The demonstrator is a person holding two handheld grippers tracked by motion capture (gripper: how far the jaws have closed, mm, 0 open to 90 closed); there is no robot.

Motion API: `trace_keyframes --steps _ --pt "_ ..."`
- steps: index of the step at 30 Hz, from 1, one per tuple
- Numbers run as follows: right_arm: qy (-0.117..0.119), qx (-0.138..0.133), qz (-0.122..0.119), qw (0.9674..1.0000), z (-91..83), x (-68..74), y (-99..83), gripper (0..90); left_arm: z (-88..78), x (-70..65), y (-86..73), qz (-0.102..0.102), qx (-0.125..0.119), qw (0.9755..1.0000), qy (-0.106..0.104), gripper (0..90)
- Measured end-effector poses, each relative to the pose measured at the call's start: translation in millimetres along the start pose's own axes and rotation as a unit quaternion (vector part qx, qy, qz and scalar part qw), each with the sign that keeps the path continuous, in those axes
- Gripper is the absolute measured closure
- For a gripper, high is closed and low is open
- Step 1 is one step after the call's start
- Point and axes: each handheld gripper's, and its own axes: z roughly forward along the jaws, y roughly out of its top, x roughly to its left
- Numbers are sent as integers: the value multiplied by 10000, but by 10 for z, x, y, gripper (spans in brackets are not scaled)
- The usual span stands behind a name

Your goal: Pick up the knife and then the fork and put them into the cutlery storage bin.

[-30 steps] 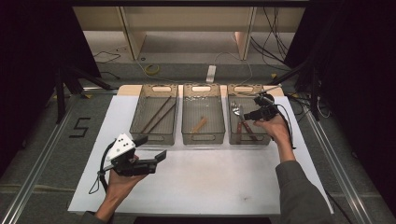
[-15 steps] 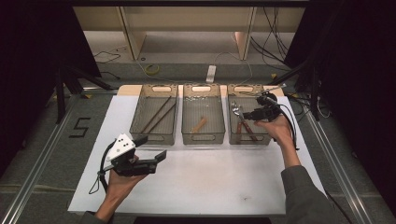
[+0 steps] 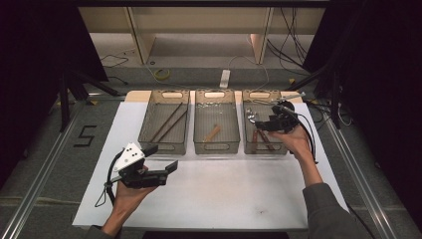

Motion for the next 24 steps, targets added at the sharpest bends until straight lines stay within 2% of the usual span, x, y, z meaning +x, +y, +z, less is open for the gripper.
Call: trace_keyframes --steps 6,24 --pt "-24 -153 -77 9999 -91 83 -16 325 -3 0 1 16 2 10000 -4 122" --pt "229 -663 -85 9975 -296 293 -186 261 0 1 -2 0 21 10000 -40 122"
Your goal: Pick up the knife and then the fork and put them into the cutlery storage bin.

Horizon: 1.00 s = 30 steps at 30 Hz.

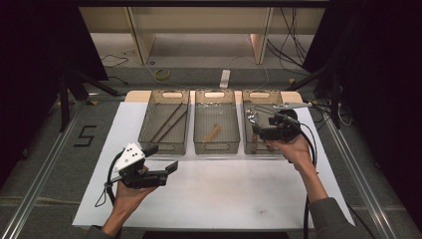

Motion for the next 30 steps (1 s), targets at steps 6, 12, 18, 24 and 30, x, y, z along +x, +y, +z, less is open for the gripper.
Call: trace_keyframes --steps 6,12,18,24,30 --pt "164 -284 -67 9994 -100 139 -112 252 5 -3 -1 16 19 10000 -44 121" --pt "360 -514 -222 9978 -199 283 -225 251 7 -2 -4 -14 30 10000 -80 120" --pt "504 -696 -342 9957 -272 402 -352 251 12 -8 -6 -20 56 9999 -110 118" --pt "592 -807 -357 9943 -320 461 -518 243 9 -1 -6 -80 48 9998 -159 118" --pt "629 -1030 -322 9922 -381 500 -647 242 13 -6 -9 -64 66 9997 -207 117"
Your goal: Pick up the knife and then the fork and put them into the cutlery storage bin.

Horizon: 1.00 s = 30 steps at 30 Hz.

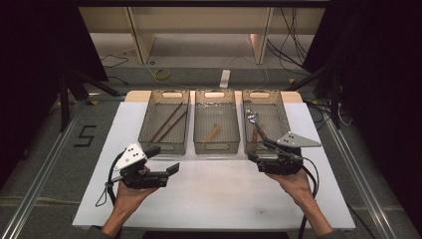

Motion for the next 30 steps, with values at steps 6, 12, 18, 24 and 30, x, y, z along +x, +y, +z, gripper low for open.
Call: trace_keyframes --steps 6,12,18,24,30 --pt "27 -146 45 9999 -61 47 -113 241 -6 -6 0 1 7 10000 -24 117" --pt "155 -237 67 9996 -117 103 -244 224 -6 -11 -4 12 31 10000 -68 118" --pt "161 -301 116 9993 -147 122 -336 209 -1 -18 -8 33 82 9999 -124 118" --pt "154 -420 192 9988 -216 133 -416 196 -8 -17 -15 2 100 9998 -159 118" --pt "136 -440 292 9985 -291 124 -514 179 3 -31 -30 -25 148 9997 -210 118"
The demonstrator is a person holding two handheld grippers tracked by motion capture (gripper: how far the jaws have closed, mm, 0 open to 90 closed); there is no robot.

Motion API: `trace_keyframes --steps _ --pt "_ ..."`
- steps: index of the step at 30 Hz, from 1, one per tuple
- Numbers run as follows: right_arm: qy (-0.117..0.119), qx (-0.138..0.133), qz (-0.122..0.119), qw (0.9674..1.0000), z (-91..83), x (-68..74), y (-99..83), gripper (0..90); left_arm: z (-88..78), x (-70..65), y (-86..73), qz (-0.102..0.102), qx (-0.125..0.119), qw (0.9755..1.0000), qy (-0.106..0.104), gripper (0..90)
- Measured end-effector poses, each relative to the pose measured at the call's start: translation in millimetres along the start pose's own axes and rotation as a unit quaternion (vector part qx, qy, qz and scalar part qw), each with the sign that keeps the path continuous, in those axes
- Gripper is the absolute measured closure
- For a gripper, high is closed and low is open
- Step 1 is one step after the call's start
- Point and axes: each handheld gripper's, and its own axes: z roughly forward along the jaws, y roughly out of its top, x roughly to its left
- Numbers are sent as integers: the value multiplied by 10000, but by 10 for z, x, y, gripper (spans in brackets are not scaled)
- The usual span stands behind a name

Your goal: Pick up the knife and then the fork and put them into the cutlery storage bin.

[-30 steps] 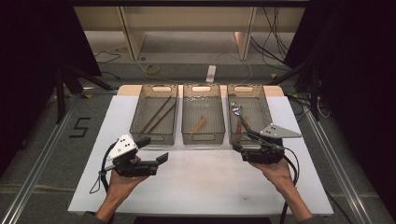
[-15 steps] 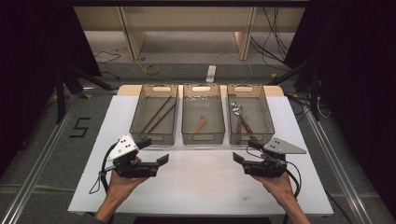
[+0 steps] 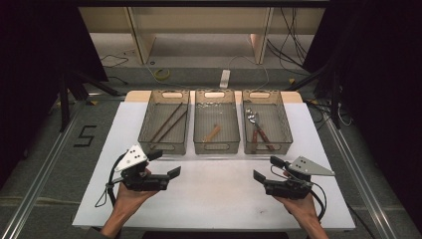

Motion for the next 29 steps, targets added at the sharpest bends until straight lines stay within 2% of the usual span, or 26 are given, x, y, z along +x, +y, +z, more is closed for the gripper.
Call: trace_keyframes --steps 6,29 --pt "-36 28 -2 10000 -48 -6 -71 169 -5 3 -1 9 11 10000 -18 117" --pt "-44 5 -19 10000 -32 -11 -60 170 -11 1 12 8 -35 10000 -9 117"
